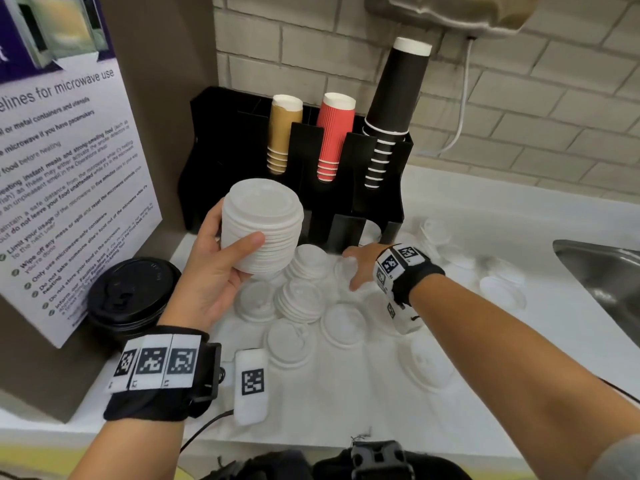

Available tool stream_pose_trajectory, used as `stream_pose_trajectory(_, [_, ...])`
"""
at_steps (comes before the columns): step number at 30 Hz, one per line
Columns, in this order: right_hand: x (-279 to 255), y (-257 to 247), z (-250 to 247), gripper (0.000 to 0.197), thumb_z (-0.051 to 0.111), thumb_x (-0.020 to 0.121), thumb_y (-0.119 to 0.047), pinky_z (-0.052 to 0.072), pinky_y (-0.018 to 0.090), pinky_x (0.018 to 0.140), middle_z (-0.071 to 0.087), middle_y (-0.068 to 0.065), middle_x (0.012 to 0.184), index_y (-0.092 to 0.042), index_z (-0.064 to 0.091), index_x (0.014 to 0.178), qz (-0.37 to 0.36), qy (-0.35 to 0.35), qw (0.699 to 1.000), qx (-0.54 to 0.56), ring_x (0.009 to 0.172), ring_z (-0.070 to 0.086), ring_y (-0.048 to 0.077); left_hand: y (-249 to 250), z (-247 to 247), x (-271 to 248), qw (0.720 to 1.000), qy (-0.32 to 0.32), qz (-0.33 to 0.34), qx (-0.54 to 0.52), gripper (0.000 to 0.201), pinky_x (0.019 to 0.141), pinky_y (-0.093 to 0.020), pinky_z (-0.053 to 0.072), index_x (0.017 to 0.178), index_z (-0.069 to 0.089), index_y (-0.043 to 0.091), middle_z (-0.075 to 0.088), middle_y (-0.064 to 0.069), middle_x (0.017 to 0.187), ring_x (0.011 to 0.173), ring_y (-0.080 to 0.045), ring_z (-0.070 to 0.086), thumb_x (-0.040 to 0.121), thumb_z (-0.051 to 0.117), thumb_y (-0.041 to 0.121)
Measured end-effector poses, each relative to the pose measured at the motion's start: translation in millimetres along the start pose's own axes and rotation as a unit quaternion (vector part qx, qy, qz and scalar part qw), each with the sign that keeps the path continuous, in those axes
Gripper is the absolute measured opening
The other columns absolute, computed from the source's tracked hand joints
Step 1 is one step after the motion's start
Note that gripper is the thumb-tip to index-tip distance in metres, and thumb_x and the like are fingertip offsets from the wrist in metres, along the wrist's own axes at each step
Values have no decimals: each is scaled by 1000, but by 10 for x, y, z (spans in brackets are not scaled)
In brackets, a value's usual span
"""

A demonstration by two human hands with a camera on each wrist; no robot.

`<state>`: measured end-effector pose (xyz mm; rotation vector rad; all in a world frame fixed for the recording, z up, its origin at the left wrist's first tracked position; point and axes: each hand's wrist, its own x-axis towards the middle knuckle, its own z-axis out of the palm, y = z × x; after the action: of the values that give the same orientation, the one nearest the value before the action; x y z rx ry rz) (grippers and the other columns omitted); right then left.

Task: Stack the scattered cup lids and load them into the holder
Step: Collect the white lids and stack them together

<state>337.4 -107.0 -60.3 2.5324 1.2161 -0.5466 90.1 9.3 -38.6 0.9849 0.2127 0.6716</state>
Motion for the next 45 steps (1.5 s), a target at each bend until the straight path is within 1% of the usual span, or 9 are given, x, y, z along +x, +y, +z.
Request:
stream_pose_trajectory(4, [-10, 44, -55, 81, 75, 74, -38, 42, 32, 75, 49, 8, 131, -27, 34, 142, -13, 9, 1000, 8, 108, 55, 29, -12, -14, -26, 1000, 0, -14, -21, 115, 78, -28, 57, 140, 46, 25, 60, -1, 133, 121, -19, 60, 39, 98, 41])
stream_pose_trajectory(9, [-316, 214, -346, 66, 76, 74, -32, 48, 38, 88, 38, -2, 119, -38, 41, 130, -58, 55, 979, 188, 102, 48, 22, -94, 57, -7, 999, -5, -31, -18, 108, 75, -27, 57, 130, 52, 30, 64, 4, 126, 115, -16, 63, 34, 99, 41])
stream_pose_trajectory(15, [-823, 170, -265, 58, 76, 76, -20, 49, 17, 61, 53, -1, 120, -41, 49, 122, -142, 188, 827, 510, 84, 60, 14, -264, 207, 47, 998, -22, -60, -27, 106, 76, -27, 57, 129, 54, 30, 69, 6, 117, 111, -15, 66, 33, 99, 38])
stream_pose_trajectory(20, [-1092, -64, -24, 56, 70, 70, -40, 49, 34, 79, 59, 10, 121, -27, 57, 122, -211, 269, 701, 626, 98, 57, 28, -440, 328, 65, 996, -26, -84, -11, 101, 80, -27, 56, 129, 54, 31, 67, 2, 122, 113, -18, 64, 38, 97, 31])
stream_pose_trajectory(23, [-1199, -157, 56, 55, 69, 75, -39, 48, 31, 80, 58, 18, 116, -17, 55, 124, -230, 307, 659, 647, 99, 56, 23, -534, 387, 57, 995, -36, -94, 3, 81, 81, -29, 56, 130, 53, 30, 65, -2, 126, 116, -21, 63, 57, 85, 19])
stream_pose_trajectory(26, [-1267, -206, 84, 51, 69, 74, -42, 48, 27, 81, 58, 12, 113, -19, 59, 118, -214, 334, 672, 626, 98, 56, 15, -599, 444, 52, 993, -56, -104, 15, 73, 78, -28, 56, 129, 54, 32, 67, -1, 123, 113, -20, 65, 63, 82, 18])
stream_pose_trajectory(32, [-1344, -208, 122, 40, 71, 72, -45, 46, 47, 92, 60, -5, 117, -29, 66, 108, -163, 357, 710, 585, 109, 54, 15, -676, 487, 42, 987, -96, -119, 40, 72, 77, -31, 57, 123, 59, 41, 66, -2, 124, 111, -22, 66, 59, 87, 24])
stream_pose_trajectory(38, [-1345, -160, 152, 26, 76, 78, -28, 42, 25, 91, 57, -5, 117, -25, 72, 104, -166, 364, 724, 562, 113, 51, 2, -721, 529, 45, 985, -111, -126, 46, 73, 78, -32, 56, 123, 60, 42, 66, -3, 124, 111, -22, 66, 59, 87, 21])
stream_pose_trajectory(45, [-1348, -132, 147, 30, 73, 74, -36, 43, 29, 94, 56, -4, 121, -26, 72, 103, -155, 362, 728, 562, 116, 49, 1, -748, 554, 51, 986, -109, -127, 25, 70, 76, -30, 57, 127, 57, 38, 66, -4, 124, 111, -22, 66, 65, 80, 15])
